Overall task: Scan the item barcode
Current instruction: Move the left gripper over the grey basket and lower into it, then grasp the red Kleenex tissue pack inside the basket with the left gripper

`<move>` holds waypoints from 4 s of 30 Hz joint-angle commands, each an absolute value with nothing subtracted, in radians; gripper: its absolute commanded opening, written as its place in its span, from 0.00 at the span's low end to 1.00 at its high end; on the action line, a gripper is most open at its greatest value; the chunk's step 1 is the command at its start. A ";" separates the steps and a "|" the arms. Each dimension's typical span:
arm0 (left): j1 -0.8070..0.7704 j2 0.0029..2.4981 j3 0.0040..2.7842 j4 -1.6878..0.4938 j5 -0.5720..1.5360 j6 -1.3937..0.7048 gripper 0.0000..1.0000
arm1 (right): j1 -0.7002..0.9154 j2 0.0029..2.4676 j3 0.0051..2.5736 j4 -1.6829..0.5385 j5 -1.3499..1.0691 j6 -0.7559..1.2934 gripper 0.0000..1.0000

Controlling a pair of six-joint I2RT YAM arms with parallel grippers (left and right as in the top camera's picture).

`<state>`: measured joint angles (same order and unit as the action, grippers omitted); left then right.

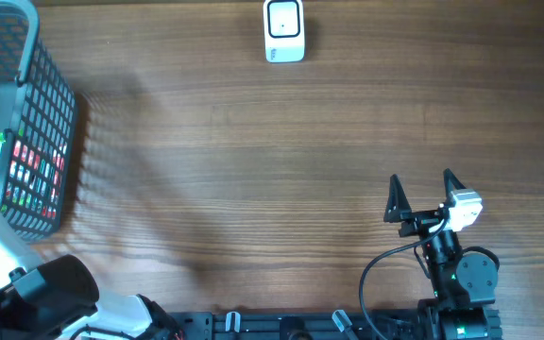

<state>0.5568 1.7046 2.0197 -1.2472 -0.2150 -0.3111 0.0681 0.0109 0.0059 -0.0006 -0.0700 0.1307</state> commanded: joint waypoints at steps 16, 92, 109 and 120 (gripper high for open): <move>0.561 1.982 2.025 -1.237 -0.218 -0.106 1.00 | 0.063 0.004 0.005 0.002 -0.060 0.131 1.00; 0.653 2.137 1.790 -1.132 -0.050 -0.169 0.94 | 0.063 0.004 0.005 0.002 -0.060 0.131 1.00; 0.652 2.011 1.865 -1.073 -0.042 -0.169 0.62 | 0.063 0.004 0.005 0.002 -0.060 0.131 1.00; 0.649 2.046 1.745 -1.050 -0.041 -0.218 1.00 | 0.063 0.004 0.005 0.002 -0.060 0.131 1.00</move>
